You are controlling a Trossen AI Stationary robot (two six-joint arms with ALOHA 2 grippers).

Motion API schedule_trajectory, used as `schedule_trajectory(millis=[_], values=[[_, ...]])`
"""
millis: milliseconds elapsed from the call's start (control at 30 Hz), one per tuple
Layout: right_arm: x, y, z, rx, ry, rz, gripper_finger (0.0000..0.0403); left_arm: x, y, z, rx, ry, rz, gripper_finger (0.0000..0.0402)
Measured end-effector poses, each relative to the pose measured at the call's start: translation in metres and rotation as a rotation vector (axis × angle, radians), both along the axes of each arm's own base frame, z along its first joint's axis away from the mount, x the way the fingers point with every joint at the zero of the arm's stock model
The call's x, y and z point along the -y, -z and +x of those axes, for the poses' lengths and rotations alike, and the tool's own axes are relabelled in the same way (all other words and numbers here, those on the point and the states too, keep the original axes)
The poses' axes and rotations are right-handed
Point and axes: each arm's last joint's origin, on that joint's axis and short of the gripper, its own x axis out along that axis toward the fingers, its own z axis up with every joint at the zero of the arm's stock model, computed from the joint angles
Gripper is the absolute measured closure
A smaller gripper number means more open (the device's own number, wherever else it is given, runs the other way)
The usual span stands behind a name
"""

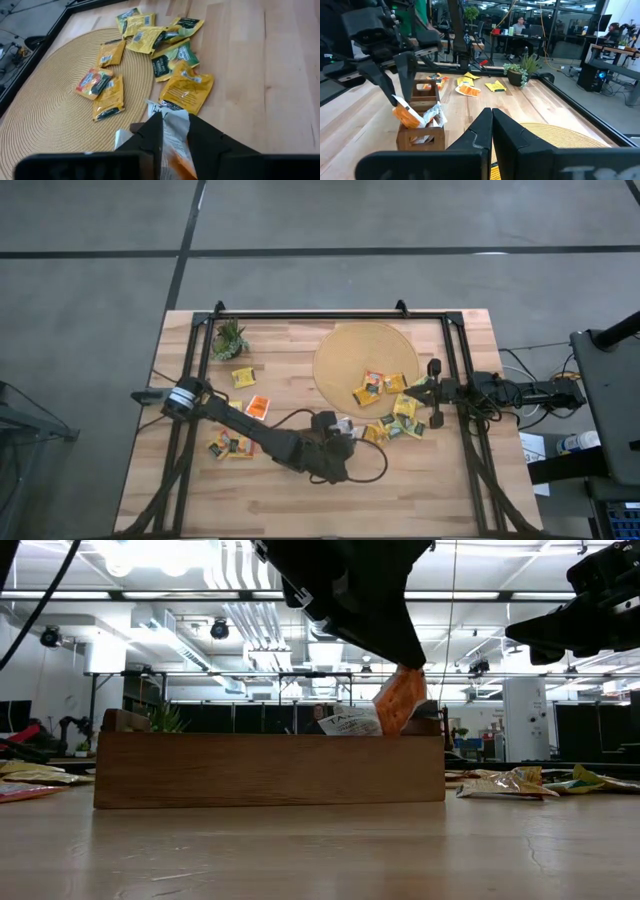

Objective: Pick & Place Tea
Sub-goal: Put the white tea bag into the right section of the wooden organizer

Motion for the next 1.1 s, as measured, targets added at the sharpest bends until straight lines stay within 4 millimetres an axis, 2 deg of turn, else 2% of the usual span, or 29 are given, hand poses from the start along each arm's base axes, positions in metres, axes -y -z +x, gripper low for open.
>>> schedule_trajectory(millis=[200,800,967,1100], values=[[0.0,0.0,0.0,0.0,0.0,0.0,0.0394,0.0,0.001,-0.001,-0.009,-0.007,-0.005,0.0394],[0.0,0.0,0.0,0.0,0.0,0.0,0.0394,0.01,0.0,-0.008,0.013,-0.053,0.062,0.0401],[0.0,0.0,0.0,0.0,0.0,0.0,0.0394,0.01,-0.002,-0.015,0.099,-0.04,0.039,0.0401],[0.0,0.0,0.0,0.0,0.0,0.0,0.0394,0.004,-0.005,-0.028,0.2,0.028,-0.015,0.0401]])
